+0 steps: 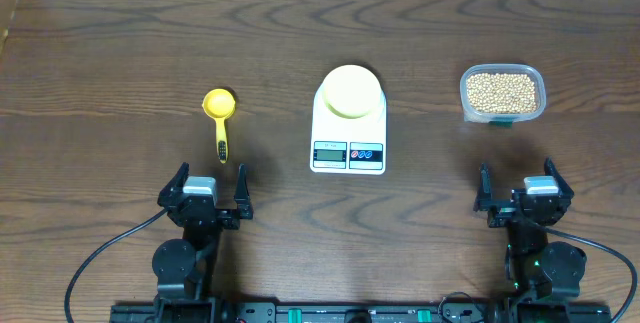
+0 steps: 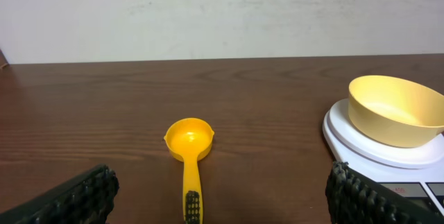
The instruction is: Scoop item into bowl and weigh 50g on scale
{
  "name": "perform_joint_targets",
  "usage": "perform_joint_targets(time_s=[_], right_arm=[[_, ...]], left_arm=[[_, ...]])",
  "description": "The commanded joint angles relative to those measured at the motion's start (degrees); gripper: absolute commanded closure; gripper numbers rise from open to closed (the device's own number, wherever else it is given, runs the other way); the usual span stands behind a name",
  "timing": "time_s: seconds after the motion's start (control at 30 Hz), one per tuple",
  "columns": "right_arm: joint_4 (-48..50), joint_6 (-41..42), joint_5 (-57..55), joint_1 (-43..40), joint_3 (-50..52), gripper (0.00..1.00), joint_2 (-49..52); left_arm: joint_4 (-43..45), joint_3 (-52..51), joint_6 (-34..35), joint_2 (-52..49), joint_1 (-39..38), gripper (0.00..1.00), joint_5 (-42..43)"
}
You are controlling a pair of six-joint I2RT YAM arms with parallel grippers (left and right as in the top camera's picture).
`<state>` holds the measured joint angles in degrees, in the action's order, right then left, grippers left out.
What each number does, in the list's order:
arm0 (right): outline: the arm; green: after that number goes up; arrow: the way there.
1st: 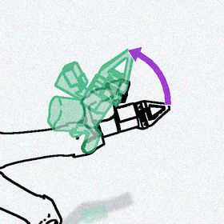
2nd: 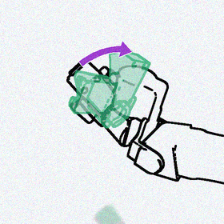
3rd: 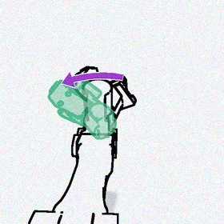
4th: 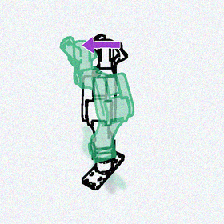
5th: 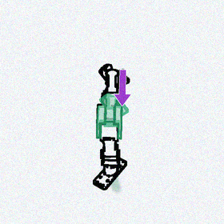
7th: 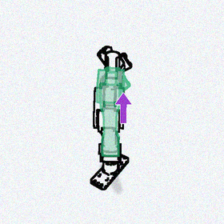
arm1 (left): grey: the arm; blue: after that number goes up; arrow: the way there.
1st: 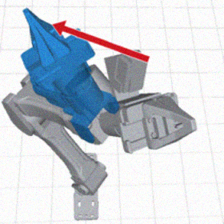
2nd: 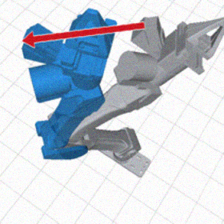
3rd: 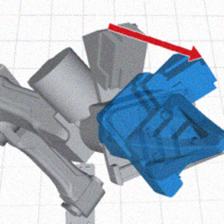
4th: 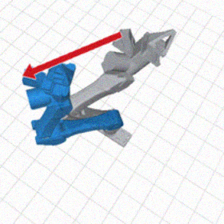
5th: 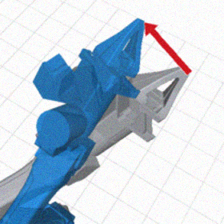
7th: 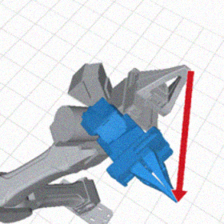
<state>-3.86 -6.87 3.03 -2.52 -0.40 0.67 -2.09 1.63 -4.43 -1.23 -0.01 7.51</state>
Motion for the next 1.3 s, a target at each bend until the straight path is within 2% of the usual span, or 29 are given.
perform_joint_targets(time_s=[0.0,1.27], right_arm=[[-0.2,0.6,0.3,0.4,0.1,0.01,-0.4],[-0.2,0.6,0.3,0.4,0.1,0.01,-0.4]], left_arm=[[-1.3,-1.4,0.5,-0.1,0.0,0.02,-0.1],[0.8,-1.4,0.5,-0.1,0.0,0.02,-0.1]])
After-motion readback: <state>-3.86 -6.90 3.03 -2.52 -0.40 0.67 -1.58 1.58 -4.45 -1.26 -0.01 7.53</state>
